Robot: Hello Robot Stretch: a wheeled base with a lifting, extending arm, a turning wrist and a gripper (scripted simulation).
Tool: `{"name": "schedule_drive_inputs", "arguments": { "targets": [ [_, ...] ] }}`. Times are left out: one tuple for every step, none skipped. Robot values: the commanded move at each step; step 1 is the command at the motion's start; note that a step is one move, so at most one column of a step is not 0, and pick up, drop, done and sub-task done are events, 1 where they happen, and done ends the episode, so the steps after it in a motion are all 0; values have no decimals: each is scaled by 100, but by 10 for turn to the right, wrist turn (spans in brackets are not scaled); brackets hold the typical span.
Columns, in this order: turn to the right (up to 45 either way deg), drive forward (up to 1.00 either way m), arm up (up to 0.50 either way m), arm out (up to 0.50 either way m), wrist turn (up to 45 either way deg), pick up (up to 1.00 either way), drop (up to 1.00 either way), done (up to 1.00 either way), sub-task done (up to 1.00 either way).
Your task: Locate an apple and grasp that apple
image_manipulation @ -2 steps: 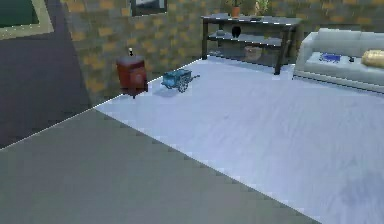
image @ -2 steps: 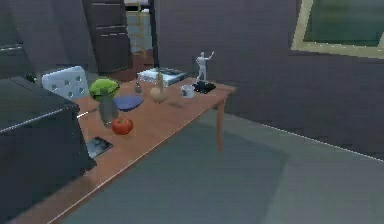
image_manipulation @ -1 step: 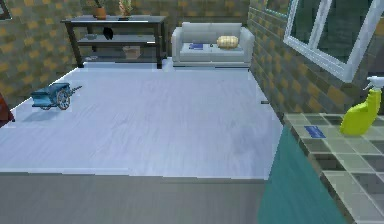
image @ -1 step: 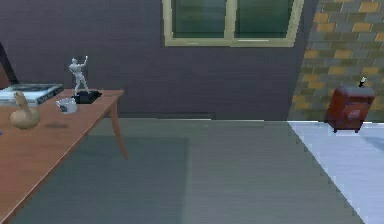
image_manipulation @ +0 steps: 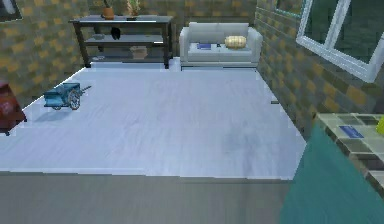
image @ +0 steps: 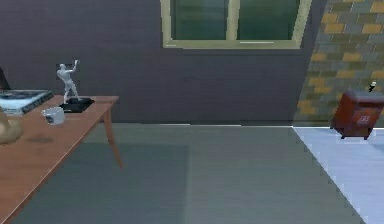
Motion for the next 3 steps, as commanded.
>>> {"name": "schedule_drive_inputs", "arguments": {
  "targets": [
    [-450,0,0,0,0,0,0,0,0],
    [-180,0,0,0,0,0,0,0,0],
    [0,5,0,0,0,0,0,0,0]
  ]
}}
